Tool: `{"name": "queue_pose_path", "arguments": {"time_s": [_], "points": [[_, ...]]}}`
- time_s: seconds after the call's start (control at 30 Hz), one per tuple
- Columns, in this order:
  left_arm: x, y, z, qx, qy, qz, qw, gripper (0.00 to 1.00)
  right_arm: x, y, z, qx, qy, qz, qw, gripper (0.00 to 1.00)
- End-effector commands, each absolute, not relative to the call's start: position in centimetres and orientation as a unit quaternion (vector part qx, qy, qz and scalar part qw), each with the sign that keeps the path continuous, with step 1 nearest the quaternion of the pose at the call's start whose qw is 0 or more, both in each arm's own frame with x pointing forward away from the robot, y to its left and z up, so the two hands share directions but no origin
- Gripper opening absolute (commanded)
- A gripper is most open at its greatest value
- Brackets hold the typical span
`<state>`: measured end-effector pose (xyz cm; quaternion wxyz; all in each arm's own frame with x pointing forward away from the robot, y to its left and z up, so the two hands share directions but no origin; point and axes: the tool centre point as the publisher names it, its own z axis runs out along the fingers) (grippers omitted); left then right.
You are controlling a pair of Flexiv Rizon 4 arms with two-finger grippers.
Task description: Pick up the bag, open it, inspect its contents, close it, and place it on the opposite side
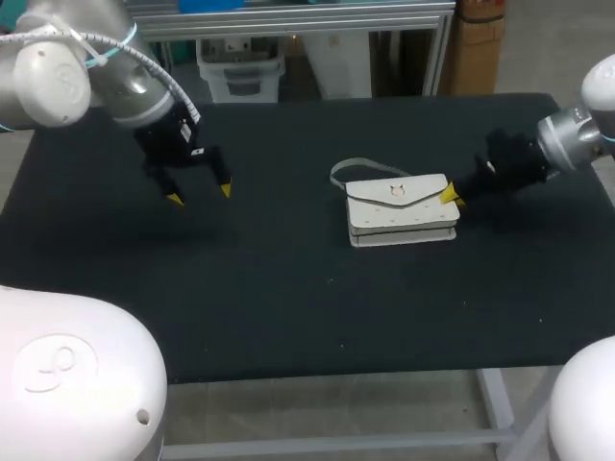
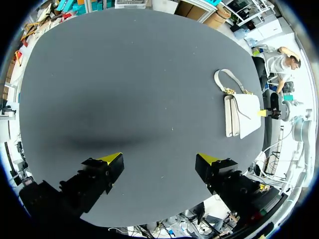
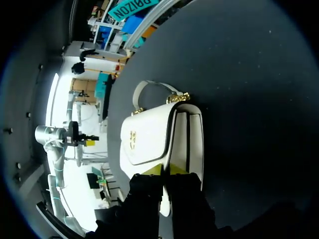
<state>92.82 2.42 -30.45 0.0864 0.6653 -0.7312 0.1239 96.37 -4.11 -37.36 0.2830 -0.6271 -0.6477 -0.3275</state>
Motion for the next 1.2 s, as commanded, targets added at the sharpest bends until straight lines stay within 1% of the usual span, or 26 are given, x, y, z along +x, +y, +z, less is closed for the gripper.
{"name": "queue_pose_path", "arguments": {"time_s": [0.03,0.1,0.13,0.17,0.53,0.6,0.7,1.2], "points": [[92.0,2.8,-29.5,0.655,-0.743,0.124,0.059,1.00,98.5,-7.9,-37.2,-0.618,-0.654,-0.325,0.292,0.00],[92.0,3.1,-29.2,0.656,-0.744,0.121,0.045,1.00,99.6,-9.2,-37.3,-0.610,-0.659,-0.327,0.294,0.00],[92.1,3.2,-29.1,0.651,-0.749,0.119,0.039,1.00,100.2,-10.0,-37.5,-0.622,-0.660,-0.316,0.280,0.00],[92.1,3.4,-28.9,0.652,-0.749,0.117,0.032,1.00,100.7,-10.6,-37.5,-0.613,-0.667,-0.315,0.284,0.00],[93.4,6.1,-28.3,0.642,-0.761,0.095,0.013,1.00,104.8,-16.6,-36.9,-0.622,-0.675,-0.301,0.258,0.00],[93.6,6.6,-28.2,0.642,-0.761,0.092,0.008,1.00,105.4,-17.8,-36.9,-0.620,-0.675,-0.306,0.258,0.00],[93.9,7.4,-27.8,0.647,-0.758,0.079,-0.019,1.00,106.1,-19.2,-37.3,-0.630,-0.664,-0.301,0.267,0.00],[94.4,8.3,-27.6,0.657,-0.750,0.079,-0.010,1.00,106.1,-19.2,-37.3,-0.630,-0.664,-0.301,0.267,0.00]]}}
